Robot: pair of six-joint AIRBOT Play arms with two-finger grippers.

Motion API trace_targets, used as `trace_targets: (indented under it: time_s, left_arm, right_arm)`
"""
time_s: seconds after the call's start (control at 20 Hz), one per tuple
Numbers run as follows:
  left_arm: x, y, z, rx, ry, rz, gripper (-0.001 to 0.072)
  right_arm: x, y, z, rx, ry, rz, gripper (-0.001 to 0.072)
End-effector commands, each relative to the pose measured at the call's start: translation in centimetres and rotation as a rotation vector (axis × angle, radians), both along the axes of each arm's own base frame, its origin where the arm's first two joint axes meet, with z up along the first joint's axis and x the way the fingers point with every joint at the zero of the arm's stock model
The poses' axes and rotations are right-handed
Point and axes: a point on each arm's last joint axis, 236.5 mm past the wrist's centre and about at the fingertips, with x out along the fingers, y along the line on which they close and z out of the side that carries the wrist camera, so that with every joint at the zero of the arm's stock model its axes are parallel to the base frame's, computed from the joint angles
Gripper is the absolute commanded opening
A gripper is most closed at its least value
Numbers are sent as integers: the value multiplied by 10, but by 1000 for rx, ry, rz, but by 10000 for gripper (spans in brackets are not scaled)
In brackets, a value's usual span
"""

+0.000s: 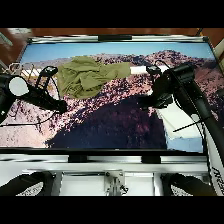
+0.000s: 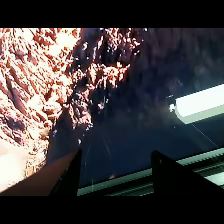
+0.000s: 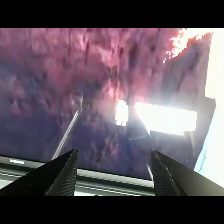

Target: Fold the shirts.

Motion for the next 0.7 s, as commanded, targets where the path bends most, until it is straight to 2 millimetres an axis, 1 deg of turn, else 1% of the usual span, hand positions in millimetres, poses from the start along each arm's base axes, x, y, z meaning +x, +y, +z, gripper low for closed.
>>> trace_targets:
  time_s: [0.0,0.55,0.65]
  left_arm:
    - [0,0,0,0,0,0,540]
    - [0,0,0,0,0,0,540]
    - [0,0,0,0,0,0,540]
  right_arm:
    - [0,0,0,0,1,0,577]
    - [1,1,0,1,-2,0,577]
    - [14,3,3,12,-61,1,577]
